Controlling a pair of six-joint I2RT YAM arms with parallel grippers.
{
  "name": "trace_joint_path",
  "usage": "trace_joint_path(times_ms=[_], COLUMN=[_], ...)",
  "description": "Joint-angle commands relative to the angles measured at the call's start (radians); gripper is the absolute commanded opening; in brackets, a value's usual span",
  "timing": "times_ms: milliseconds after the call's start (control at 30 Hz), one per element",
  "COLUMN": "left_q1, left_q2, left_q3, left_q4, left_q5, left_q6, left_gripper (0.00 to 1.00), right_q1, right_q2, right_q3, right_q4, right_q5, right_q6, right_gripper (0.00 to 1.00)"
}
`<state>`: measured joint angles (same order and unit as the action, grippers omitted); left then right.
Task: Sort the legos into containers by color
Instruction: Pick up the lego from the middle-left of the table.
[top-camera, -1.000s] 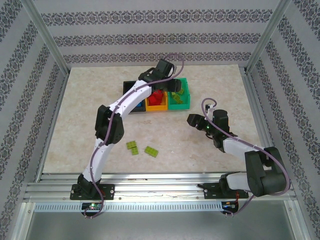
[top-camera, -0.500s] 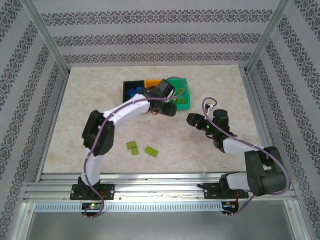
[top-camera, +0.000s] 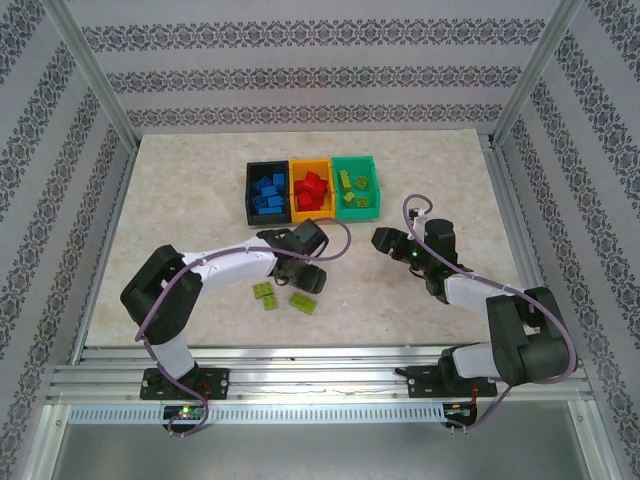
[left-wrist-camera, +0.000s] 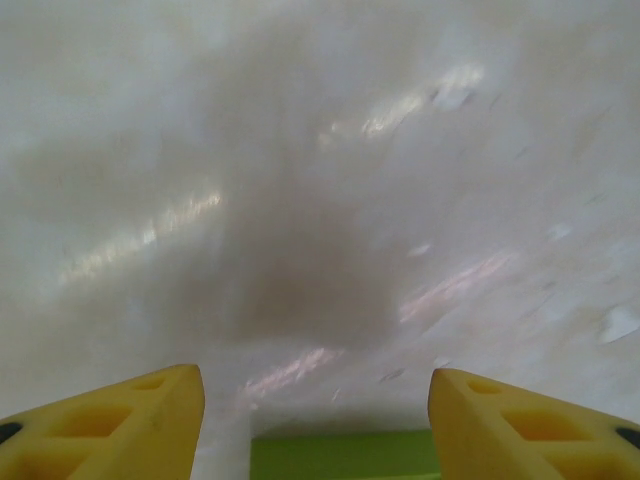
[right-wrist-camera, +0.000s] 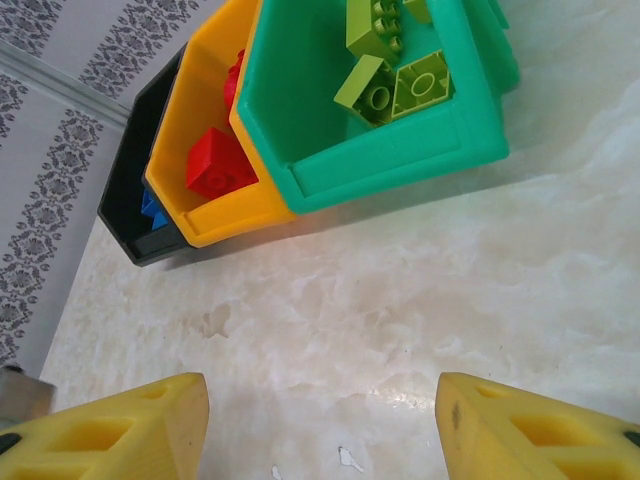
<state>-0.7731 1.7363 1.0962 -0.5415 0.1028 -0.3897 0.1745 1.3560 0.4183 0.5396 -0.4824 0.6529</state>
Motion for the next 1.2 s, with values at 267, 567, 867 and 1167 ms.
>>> trace_joint_path(times_ms=[267,567,867,1167], left_q1=[-0.064,-0.103,-0.133,-0.15], left_q2=[-0.06,-0.062,-0.034,0.007], left_q3=[-0.033,-0.005,-0.008,0.004], left_q4=[-0.053,-0.137,-0.127,-0.173], left_q5=[-0.091,-0.138,-0.086,-0.115], left_q6=[-0.05,-0.073,-0.098,-0.115], left_gripper=[0.7,0.81,0.82,0.82], right_q1=[0.017,0.019,0.021,0.025], right_q2=[0.008,0.011,0.014,0.019], right_q3=[-0.001,0.0,0.003,0.005], right_q4=[0.045,0.044,0.045,0.044], right_q5=[-0.021,-0.021,-0.022,-0.024], right_q6=[0.002,0.001,0.001,0.002], right_gripper=[0.62,0.62,0.63,0.63])
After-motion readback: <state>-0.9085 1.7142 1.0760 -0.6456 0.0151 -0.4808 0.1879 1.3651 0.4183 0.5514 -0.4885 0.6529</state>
